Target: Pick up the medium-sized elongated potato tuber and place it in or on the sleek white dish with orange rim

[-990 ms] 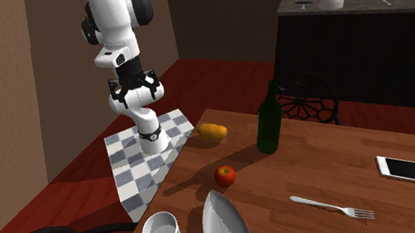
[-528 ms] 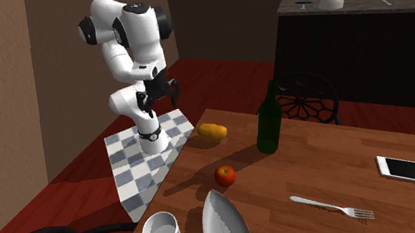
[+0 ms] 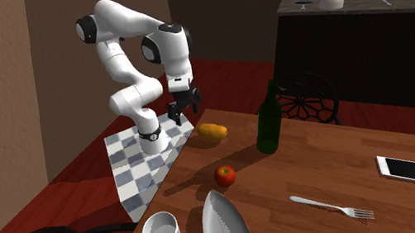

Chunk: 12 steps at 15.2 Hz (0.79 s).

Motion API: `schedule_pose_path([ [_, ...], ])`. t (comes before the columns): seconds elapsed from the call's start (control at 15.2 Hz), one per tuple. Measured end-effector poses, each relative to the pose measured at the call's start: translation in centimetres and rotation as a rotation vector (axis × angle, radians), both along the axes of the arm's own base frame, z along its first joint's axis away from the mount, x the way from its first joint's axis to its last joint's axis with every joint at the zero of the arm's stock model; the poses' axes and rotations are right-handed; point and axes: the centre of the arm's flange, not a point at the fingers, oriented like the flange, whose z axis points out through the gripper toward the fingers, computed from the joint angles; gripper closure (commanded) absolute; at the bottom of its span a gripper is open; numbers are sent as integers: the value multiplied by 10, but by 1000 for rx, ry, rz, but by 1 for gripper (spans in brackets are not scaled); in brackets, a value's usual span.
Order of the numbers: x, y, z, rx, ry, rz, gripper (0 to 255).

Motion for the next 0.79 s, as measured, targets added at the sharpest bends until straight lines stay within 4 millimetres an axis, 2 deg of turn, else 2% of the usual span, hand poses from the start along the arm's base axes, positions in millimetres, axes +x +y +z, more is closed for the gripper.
schedule_pose_path([
  [0.4, -6, 56, -55, -3, -11, 156, 0],
  [0.79, -20, 113, -104, -6, -24, 311, 0],
])
